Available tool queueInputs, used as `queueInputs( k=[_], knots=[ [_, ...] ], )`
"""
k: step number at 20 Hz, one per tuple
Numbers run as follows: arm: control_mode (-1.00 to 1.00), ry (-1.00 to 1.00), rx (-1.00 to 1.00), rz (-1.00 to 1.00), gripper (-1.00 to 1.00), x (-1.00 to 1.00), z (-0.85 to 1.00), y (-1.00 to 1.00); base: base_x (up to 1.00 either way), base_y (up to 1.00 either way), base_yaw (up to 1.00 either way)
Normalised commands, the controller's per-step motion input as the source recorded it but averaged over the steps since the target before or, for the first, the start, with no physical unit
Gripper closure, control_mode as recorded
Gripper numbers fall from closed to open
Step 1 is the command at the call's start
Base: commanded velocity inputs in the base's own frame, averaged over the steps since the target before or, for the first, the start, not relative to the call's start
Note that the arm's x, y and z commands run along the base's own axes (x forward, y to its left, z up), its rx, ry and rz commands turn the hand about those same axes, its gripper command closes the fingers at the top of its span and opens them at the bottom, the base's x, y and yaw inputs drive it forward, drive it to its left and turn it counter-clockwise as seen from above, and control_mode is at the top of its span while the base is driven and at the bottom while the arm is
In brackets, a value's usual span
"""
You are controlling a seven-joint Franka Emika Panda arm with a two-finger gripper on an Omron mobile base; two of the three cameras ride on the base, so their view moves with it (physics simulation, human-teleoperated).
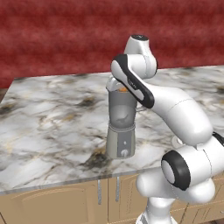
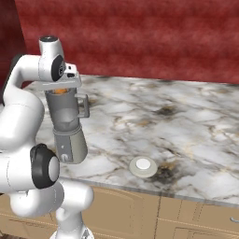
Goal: Open the blender lid, put the tangerine in the blender, close the lid, and start the blender.
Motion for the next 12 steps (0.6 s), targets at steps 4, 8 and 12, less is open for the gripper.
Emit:
queueInputs(
  k=[4, 8, 12],
  knots=[
    [-1.0, 0.0, 0.0, -0.01, -1.0, 0.0, -0.22, -0.01, 0.0, 0.0, 0.0],
    [-1.0, 0.0, 0.0, 0.0, -1.0, 0.0, -0.03, -0.04, 0.0, 0.0, 0.0],
    [-1.0, 0.0, 0.0, -0.01, -1.0, -0.08, 0.1, -0.01, 0.0, 0.0, 0.0]
  ],
)
